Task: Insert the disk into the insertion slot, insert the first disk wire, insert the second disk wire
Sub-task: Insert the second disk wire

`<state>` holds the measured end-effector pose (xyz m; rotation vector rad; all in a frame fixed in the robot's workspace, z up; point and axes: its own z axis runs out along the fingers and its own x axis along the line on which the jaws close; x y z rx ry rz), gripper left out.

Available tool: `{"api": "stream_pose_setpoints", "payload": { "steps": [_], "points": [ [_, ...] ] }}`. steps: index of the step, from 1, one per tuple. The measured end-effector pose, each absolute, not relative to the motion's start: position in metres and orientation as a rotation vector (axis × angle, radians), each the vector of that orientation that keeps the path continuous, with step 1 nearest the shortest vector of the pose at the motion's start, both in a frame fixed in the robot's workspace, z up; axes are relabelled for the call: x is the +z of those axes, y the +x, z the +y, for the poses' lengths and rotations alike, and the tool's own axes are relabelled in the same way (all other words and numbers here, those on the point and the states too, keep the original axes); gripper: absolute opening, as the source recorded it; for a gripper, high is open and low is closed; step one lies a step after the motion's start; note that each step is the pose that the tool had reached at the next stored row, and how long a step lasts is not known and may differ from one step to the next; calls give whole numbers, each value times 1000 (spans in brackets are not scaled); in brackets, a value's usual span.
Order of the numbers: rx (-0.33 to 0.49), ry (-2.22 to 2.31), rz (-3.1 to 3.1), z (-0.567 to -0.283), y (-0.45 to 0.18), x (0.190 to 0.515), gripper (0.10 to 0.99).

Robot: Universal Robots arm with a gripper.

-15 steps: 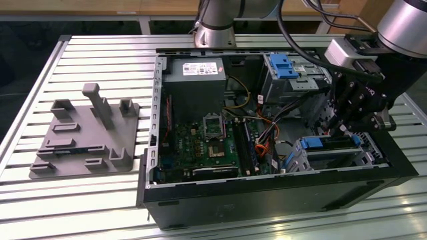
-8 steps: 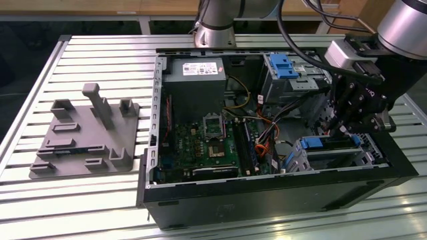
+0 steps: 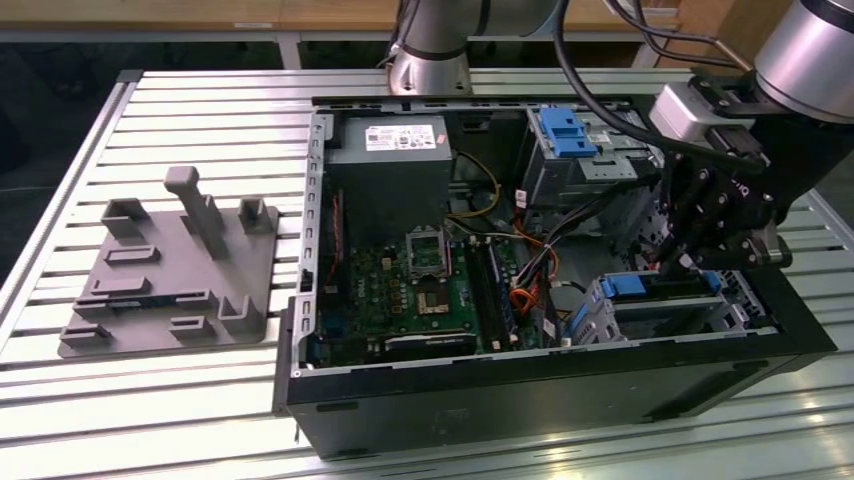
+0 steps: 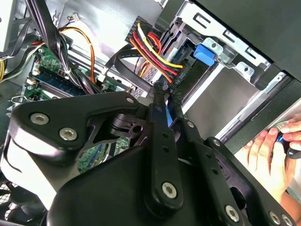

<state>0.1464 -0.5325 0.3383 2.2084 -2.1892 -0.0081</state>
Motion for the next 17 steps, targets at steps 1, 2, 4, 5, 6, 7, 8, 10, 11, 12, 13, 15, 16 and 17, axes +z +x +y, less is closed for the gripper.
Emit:
{"api": "stream_pose_setpoints", "payload": {
  "steps": [1,2,4,5,6,7,8,10,11,12,13,15,16,17],
  "points": [
    [-8,2208,-2189,-533,147,338,196],
    [-8,2208,-2189,-533,147,338,196],
    [-8,2208,-2189,-533,147,338,196],
    [-8,2209,-2189,-533,147,337,196],
    [-8,2209,-2189,-533,147,337,196],
    [-8,2209,-2189,-533,147,337,196],
    [-8,2209,-2189,-533,147,336,196],
    [-8,2209,-2189,-533,147,336,196],
    [-8,2209,-2189,-533,147,336,196],
    [-8,2208,-2189,-533,147,335,196],
    [-8,2209,-2189,-533,147,335,196],
    [-8,2208,-2189,-533,147,334,196],
    [-8,2209,-2189,-533,147,334,196],
    [-8,2209,-2189,-533,147,334,196]
  ]
}}
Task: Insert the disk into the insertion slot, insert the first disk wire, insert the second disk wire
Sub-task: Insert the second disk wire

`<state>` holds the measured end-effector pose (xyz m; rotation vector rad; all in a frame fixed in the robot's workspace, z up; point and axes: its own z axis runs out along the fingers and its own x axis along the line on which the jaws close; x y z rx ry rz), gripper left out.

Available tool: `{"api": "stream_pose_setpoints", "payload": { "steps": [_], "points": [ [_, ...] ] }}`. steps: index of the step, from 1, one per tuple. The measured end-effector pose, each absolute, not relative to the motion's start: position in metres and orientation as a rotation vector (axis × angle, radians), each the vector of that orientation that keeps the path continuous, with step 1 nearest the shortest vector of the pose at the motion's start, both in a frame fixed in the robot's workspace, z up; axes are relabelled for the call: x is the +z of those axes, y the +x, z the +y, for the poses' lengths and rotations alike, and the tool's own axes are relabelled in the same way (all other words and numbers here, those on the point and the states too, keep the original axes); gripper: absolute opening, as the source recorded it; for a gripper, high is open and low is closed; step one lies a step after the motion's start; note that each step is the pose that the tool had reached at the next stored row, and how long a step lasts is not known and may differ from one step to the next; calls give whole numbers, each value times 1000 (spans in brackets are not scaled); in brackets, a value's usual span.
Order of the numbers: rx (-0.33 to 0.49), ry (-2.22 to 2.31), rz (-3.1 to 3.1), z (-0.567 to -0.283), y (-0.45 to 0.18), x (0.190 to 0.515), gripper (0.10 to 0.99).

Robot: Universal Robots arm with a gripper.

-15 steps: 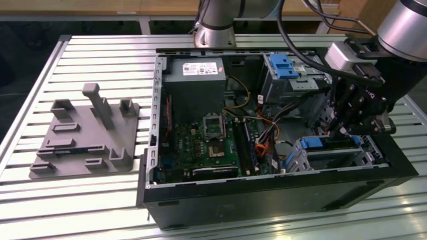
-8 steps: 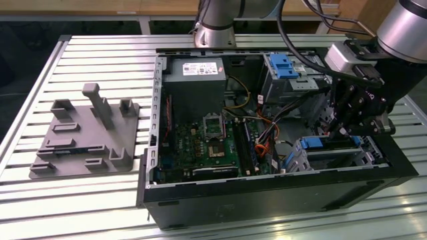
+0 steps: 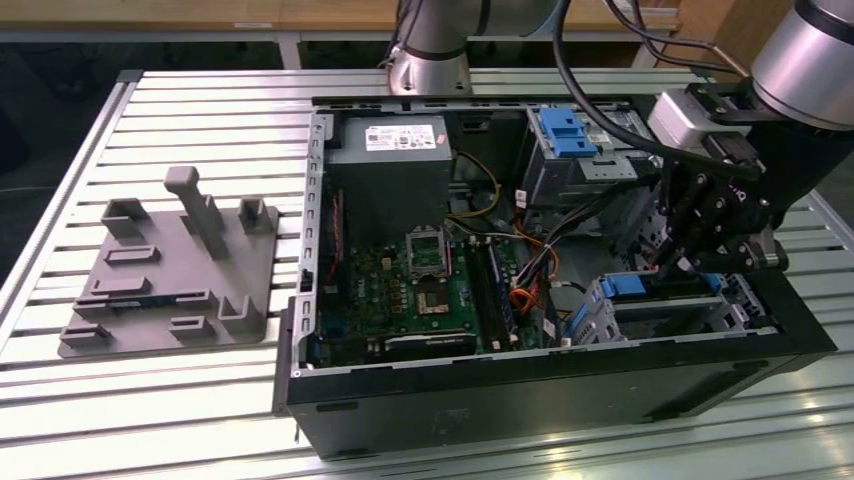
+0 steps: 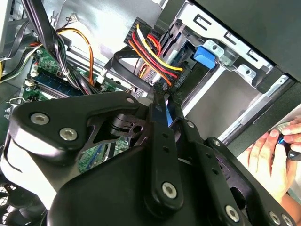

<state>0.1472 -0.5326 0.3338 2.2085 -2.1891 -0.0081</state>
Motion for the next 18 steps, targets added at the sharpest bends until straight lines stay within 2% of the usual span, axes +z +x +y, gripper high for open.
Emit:
{"api": "stream_pose_setpoints", "payload": {
  "steps": [18],
  "points": [
    [-7,2210,-2187,-533,147,332,196]
  ]
}}
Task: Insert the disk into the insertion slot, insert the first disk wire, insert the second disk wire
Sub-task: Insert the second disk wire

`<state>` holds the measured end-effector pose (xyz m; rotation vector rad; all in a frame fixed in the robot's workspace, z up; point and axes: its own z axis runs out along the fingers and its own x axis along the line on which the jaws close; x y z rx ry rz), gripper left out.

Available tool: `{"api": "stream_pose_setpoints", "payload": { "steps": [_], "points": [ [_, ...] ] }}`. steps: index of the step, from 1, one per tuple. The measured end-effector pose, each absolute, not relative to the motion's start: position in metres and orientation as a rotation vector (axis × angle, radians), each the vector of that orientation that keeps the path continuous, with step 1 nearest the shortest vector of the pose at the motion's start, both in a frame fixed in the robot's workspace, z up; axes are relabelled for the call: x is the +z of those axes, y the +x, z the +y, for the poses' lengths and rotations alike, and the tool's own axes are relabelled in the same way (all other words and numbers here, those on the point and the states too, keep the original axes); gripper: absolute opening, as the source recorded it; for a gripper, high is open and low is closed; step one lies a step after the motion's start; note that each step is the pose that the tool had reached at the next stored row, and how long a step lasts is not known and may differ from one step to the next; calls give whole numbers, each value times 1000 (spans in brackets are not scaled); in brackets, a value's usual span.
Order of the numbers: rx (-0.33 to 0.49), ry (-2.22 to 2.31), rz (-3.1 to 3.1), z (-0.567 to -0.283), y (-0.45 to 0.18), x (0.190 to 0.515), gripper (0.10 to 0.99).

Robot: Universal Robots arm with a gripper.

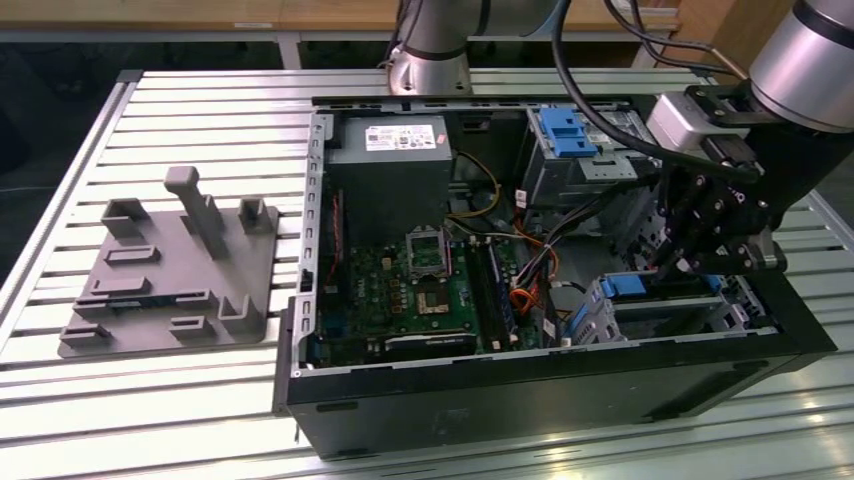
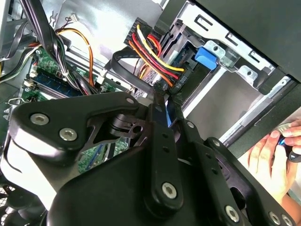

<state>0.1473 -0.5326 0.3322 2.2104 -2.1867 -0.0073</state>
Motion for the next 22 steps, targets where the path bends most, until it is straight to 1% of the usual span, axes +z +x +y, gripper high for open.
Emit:
{"api": "stream_pose_setpoints", "payload": {
  "steps": [22],
  "points": [
    [-6,2276,-2118,-533,147,330,196]
  ]
}}
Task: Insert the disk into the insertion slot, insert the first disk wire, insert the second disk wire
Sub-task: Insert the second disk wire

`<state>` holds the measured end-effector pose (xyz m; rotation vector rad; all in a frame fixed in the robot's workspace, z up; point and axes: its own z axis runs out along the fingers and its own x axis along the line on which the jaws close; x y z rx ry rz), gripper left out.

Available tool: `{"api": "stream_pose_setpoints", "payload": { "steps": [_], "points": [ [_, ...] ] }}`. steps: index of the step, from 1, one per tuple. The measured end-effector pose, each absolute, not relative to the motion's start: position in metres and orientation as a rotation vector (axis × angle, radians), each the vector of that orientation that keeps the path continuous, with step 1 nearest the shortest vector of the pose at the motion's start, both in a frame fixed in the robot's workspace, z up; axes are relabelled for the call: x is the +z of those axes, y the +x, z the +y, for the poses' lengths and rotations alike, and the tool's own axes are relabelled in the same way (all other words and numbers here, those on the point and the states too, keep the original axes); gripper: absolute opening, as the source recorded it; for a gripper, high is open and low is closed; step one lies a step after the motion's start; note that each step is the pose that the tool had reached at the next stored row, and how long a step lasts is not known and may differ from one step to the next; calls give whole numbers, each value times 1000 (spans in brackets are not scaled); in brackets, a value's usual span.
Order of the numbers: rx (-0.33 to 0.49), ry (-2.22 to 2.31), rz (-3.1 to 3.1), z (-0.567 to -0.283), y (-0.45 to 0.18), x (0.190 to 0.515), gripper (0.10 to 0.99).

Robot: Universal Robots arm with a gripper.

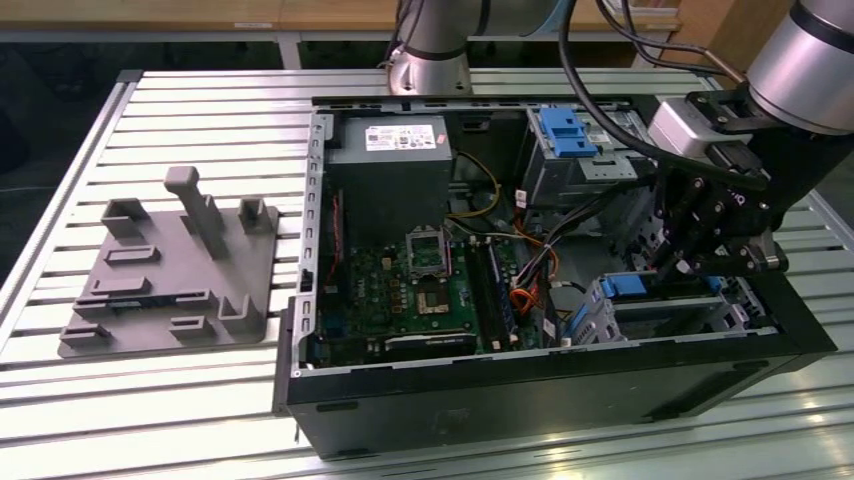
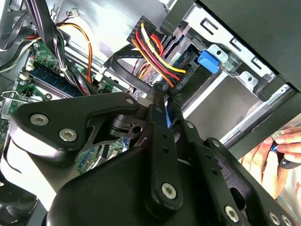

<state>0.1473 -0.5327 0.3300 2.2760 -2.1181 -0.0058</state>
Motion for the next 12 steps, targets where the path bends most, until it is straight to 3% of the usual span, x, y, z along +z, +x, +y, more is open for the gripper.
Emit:
{"api": "stream_pose_setpoints", "payload": {
  "steps": [12],
  "points": [
    [-6,2279,-2115,-533,147,331,196]
  ]
}}
